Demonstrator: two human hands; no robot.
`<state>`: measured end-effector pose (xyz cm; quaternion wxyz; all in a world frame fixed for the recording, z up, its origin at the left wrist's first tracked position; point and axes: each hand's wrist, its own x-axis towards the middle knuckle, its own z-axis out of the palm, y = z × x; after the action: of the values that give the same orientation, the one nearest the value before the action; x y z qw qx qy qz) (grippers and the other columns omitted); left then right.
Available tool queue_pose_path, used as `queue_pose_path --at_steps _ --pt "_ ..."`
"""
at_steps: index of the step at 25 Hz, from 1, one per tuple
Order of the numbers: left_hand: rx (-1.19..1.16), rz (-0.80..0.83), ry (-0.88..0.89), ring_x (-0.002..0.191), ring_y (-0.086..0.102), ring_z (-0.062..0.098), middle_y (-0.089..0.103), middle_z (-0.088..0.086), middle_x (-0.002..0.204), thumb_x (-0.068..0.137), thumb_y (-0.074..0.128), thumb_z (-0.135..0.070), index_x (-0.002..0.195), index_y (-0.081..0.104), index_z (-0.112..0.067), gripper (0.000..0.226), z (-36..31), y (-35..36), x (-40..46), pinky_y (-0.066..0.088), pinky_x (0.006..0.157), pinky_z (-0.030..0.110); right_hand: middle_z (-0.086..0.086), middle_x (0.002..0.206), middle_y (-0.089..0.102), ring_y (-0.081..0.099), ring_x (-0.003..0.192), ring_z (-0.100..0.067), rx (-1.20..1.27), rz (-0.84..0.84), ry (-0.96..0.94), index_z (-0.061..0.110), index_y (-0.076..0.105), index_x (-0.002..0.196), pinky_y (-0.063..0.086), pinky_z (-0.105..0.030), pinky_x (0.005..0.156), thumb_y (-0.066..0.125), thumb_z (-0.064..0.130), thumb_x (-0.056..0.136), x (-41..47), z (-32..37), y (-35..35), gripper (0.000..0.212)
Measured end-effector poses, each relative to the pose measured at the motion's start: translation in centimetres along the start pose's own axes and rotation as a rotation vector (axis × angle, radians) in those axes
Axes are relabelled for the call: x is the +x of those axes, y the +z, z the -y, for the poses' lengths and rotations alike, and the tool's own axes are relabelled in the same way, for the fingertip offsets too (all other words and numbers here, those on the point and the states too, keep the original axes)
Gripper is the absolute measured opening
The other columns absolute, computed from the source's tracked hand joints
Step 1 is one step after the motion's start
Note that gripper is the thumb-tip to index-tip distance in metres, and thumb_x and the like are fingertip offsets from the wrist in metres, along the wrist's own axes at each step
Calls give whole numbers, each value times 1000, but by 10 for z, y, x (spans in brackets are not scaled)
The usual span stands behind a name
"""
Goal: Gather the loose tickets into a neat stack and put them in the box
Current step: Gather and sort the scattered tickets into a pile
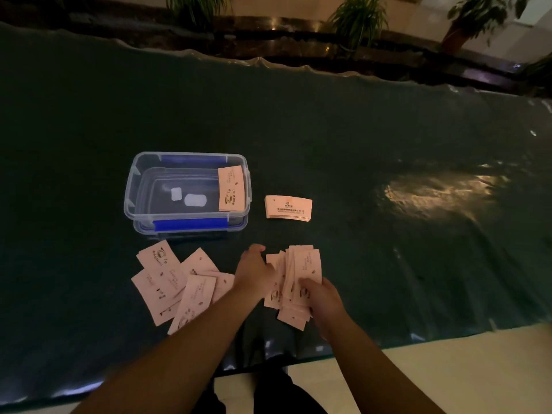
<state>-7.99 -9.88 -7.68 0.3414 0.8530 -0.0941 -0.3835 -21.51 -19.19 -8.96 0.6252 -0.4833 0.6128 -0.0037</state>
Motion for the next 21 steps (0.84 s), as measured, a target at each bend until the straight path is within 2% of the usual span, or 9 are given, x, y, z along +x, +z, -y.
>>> queue_pose_path --at_steps 2,6,11,14,17,19,21 --pt "7 15 -35 106 65 17 59 6 137 99 60 -17 141 52 -19 42 0 9 -11 56 80 30 -10 110 77 75 100 -31 -62 -20 -25 16 71 115 64 -51 89 59 12 98 0 1 8 21" --pt "-20 33 -45 124 60 24 56 9 141 100 57 -12 139 53 -15 40 -5 19 -25 53 104 42 -4 99 76 73 86 -22 -143 -34 -54 22 71 99 60 -36 68 61 12 93 -6 5 23 15" --pt "-7 64 -76 135 54 28 54 11 148 107 47 -18 142 51 -14 35 -12 15 -30 42 115 47 -7 108 73 67 83 -19 -286 -95 -121 14 69 119 48 -31 59 63 21 95 -9 6 43 25" --pt "-94 111 -55 134 56 27 56 9 149 105 51 -16 142 52 -17 37 -7 11 -34 45 114 47 4 96 69 67 81 -16 -222 -112 -141 20 64 119 50 -31 60 68 17 89 -13 10 38 31" --pt "-162 176 -22 127 61 23 61 5 142 99 61 -16 140 55 -20 42 2 7 -37 52 107 45 -3 103 70 70 91 -25 -178 -70 -98 19 56 124 54 -35 66 65 2 80 -12 12 27 47" --pt "-237 208 -11 118 65 18 62 1 141 97 64 -20 141 55 -25 45 11 3 -36 59 94 38 -15 108 75 74 94 -33 -122 -10 -31 7 64 125 56 -37 66 65 -2 80 -11 13 26 46" --pt "-217 239 31 109 64 10 61 -3 142 98 64 -24 141 54 -29 45 22 -6 -34 56 78 25 -19 106 78 76 89 -34 -63 47 1 6 67 122 58 -39 65 67 -2 86 -13 14 26 36"
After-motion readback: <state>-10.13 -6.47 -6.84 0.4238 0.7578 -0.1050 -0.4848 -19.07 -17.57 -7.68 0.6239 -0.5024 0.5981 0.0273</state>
